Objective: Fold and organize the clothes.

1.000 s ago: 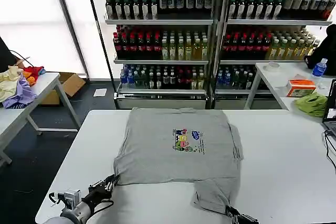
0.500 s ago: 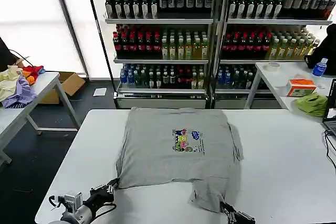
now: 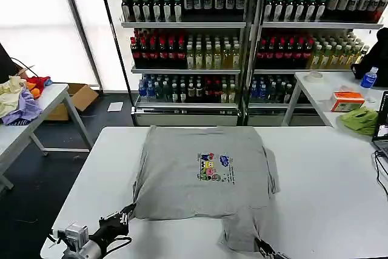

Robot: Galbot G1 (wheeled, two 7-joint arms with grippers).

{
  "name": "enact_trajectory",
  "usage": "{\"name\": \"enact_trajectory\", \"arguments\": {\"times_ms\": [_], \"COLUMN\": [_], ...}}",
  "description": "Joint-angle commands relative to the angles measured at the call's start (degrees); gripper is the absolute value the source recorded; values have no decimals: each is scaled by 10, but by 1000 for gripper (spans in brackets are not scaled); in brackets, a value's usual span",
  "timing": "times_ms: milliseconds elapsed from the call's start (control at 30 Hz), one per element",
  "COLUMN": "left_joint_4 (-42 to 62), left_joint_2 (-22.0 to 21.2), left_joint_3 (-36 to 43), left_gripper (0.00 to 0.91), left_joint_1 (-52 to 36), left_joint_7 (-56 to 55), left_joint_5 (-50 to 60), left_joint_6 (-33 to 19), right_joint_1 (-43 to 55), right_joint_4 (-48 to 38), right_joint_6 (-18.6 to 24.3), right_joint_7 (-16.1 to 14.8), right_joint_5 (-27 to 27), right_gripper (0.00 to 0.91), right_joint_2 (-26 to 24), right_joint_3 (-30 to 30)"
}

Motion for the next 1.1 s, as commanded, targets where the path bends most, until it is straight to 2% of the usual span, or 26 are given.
{"name": "enact_trajectory", "arguments": {"times_ms": [33, 200, 533, 800, 900, 1000, 1100], "left_joint_4": [-6, 13, 126, 212, 242, 271, 302], "left_joint_2": [0, 1, 22, 19, 16, 13, 4], "left_joint_3": [-8, -4, 21, 52, 69, 82, 97], "left_gripper": [20, 20, 20, 20, 20, 20, 30], "left_joint_1": [-22, -60, -184, -291, -319, -335, -354], "left_joint_7": [-8, -8, -6, -4, -5, -5, -1], "left_joint_5": [-27, -58, -115, -120, -118, -116, -112], "left_joint_6": [1, 6, 6, 6, 6, 6, 5], "right_joint_1": [55, 151, 316, 401, 440, 477, 517], "right_joint_4": [-19, -34, -124, -199, -240, -285, -335], "right_joint_6": [46, 53, 50, 45, 43, 35, 33], "right_joint_7": [-3, 10, 57, 74, 86, 83, 80], "right_joint_5": [-15, -2, 1, 7, -3, -9, -40], "right_gripper": [0, 0, 0, 0, 0, 0, 0], "right_joint_2": [14, 41, 14, -18, -22, -28, -28], "right_joint_3": [3, -4, -40, -68, -75, -92, -116]}}
